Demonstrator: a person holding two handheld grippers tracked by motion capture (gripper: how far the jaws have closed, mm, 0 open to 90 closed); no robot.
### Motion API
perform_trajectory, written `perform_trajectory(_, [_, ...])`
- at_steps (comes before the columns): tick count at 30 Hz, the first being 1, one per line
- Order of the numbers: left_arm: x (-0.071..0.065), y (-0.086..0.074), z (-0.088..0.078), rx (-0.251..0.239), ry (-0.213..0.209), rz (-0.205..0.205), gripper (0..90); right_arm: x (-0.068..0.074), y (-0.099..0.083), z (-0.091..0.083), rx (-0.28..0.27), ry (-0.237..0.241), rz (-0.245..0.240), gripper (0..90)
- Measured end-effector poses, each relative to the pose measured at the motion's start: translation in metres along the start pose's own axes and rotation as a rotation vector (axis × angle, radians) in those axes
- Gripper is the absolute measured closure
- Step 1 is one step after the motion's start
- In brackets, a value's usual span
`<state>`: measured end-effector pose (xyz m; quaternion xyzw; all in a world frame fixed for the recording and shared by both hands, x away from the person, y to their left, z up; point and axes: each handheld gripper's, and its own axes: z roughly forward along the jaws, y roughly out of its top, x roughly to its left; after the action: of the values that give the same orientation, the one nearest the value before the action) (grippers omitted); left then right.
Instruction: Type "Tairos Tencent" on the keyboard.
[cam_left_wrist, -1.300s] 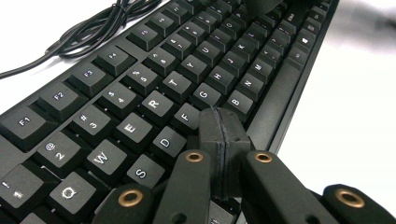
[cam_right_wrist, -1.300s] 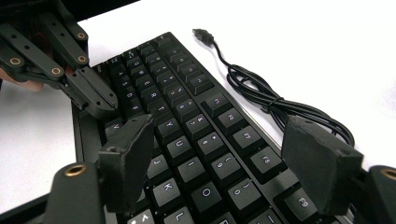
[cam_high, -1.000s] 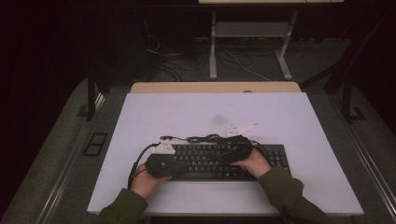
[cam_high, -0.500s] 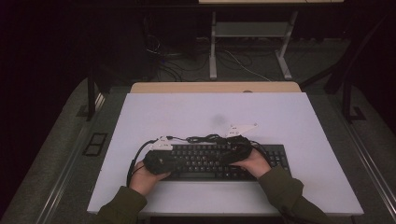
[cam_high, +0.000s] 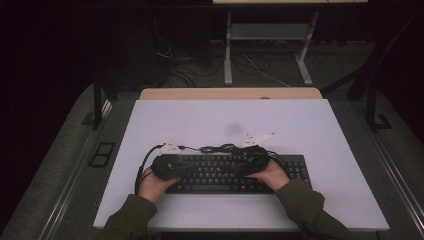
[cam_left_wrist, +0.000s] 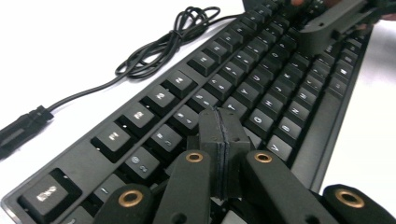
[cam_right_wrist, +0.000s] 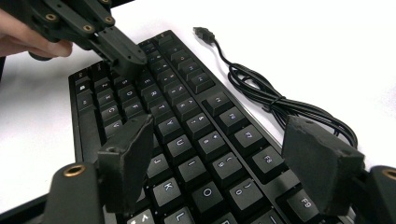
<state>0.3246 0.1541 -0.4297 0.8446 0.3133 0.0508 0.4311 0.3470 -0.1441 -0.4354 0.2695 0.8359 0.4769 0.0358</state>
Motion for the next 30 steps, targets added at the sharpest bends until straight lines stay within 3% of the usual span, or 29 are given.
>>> perform_trajectory(16, [0.0035,-0.0014,0.0089,0.026,0.008,-0.002,89.2,0.0001,-0.0002,0.0003,-0.001,-0.001,-0.001,24.7])
perform_trajectory(30, [0.0021,-0.0008,0.0082,0.018,0.005,-0.003,89.2,-0.0002,-0.0002,0.0,-0.001,-0.001,-0.001,24.7])
